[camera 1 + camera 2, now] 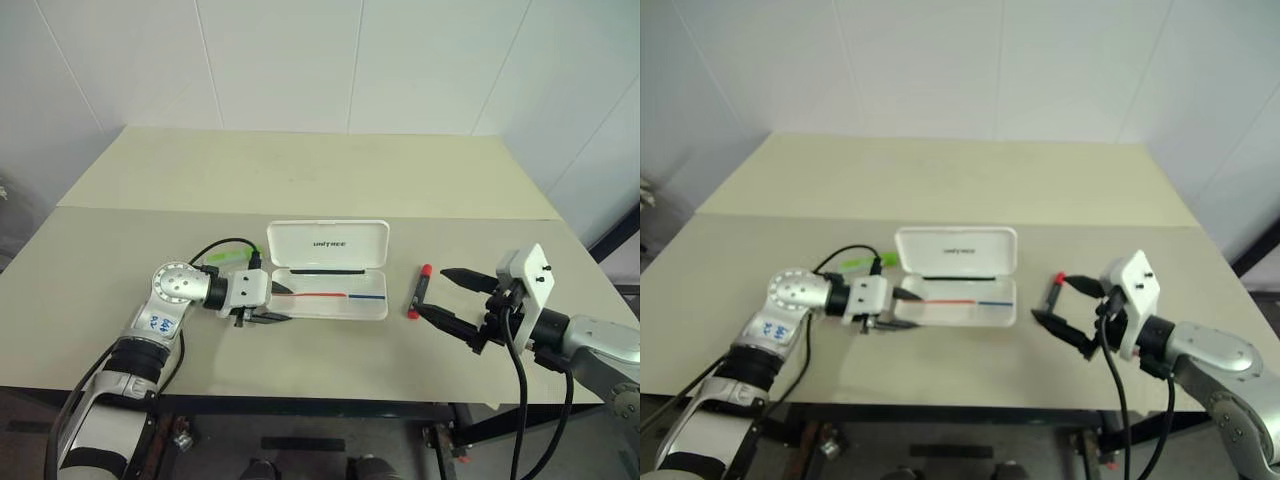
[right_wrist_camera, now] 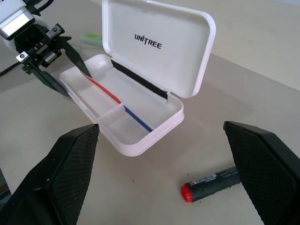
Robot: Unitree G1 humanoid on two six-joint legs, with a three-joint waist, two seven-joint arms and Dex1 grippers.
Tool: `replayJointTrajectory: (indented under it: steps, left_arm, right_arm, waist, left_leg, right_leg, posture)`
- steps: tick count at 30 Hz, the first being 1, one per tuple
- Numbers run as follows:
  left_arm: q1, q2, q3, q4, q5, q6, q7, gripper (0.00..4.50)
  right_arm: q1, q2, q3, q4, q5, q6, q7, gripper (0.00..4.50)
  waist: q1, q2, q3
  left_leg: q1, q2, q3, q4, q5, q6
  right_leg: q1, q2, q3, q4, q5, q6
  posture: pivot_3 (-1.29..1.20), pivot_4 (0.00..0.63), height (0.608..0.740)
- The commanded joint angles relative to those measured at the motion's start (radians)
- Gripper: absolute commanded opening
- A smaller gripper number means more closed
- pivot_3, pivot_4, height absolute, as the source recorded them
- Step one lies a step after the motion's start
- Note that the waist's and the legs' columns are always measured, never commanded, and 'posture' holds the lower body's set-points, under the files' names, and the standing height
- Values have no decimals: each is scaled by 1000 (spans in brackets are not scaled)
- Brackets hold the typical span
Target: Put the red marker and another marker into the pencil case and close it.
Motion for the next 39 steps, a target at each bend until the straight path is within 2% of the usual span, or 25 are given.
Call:
replayJointTrajectory:
  steps: [1, 3, 4, 5, 10, 11, 21, 26, 32, 35, 39]
  left_arm:
    - [25, 10, -17, -55, 6, -4, 21, 1965]
    - [30, 15, -26, -57, 3, -19, 17, 1965]
    - [31, 18, -30, -55, 5, -30, 18, 2525]
    - [31, 20, -33, -53, 7, -38, 20, 2691]
    - [35, 28, -38, -67, -8, -35, 14, 4302]
    - [38, 30, -37, -77, -16, -26, 9, 4485]
    - [105, 73, -4, -294, -142, 148, -61, 4485]
    - [136, 107, 42, -416, -233, 290, -56, 4485]
    - [145, 96, 142, -450, -383, 344, -59, 4485]
    - [137, 61, 229, -438, -542, 389, -85, 4485]
    - [141, 108, 252, -374, -525, 379, -120, 4485]
  right_arm:
    - [11, 1, -22, -39, 1, -14, -10, 4500]
    - [14, 1, -22, -40, 1, -15, -10, 4500]
    - [15, 0, -22, -40, 2, -15, -10, 4500]
    - [15, 0, -22, -40, 2, -15, -10, 4500]
    - [17, -3, -22, -38, -1, -16, -6, 4500]
    - [17, -4, -22, -37, -1, -17, -5, 4500]
    - [19, -9, -22, -28, -4, -19, 5, 4500]
    - [10, 22, -2, -20, -30, -8, -54, 4500]
    - [-48, 136, 106, 90, -199, 42, -280, 4500]
    - [-121, 244, 159, 139, -248, 69, -388, 4500]
    - [-204, 359, 201, 199, -301, 99, -484, 4500]
  waist:
    - [-1, 0, 0]
    - [0, 0, 0]
    - [1, 0, 0]
    - [1, 0, 0]
    - [-1, 0, 0]
    - [-1, 0, 0]
    - [-1, 0, 0]
    - [-2, 0, 0]
    - [-6, 0, 0]
    - [-10, 0, 0]
    - [-20, 0, 0]
  left_leg:
    - [0, 0, 0, 0, 0, 0]
    - [0, 0, 0, 0, 0, 0]
    - [0, 0, 0, 0, 0, 0]
    - [0, 0, 0, 0, 0, 0]
    - [0, 0, 0, 0, 0, 0]
    - [0, 0, 0, -1, 0, 0]
    - [0, 1, 0, -2, 0, 0]
    - [0, 1, 0, -2, 0, 0]
    - [1, 1, 0, -2, 0, 0]
    - [1, 1, 1, -2, 0, 0]
    - [1, 1, 0, -4, 0, 0]
  right_leg:
    - [0, 0, 0, 0, 0, 0]
    - [0, 0, 0, 0, 0, 0]
    - [0, 0, 0, 0, 0, 0]
    - [0, 0, 0, 0, 0, 0]
    - [0, 0, 0, 0, 0, 0]
    - [0, 0, 0, 0, 0, 0]
    - [0, 0, 0, -1, 0, -1]
    - [0, 0, 0, -1, -1, -1]
    - [0, -1, 0, -1, -1, -1]
    - [0, -1, 0, -1, -1, -2]
    - [-2, 0, 0, 0, -1, -3]
  posture:
    - [0, 150, 740]
    - [0, 150, 740]
    - [0, 150, 740]
    - [0, 150, 740]
    - [0, 150, 740]
    - [0, 150, 740]
    - [0, 150, 740]
    - [0, 150, 740]
    - [0, 150, 740]
    - [0, 150, 740]
    - [0, 150, 740]
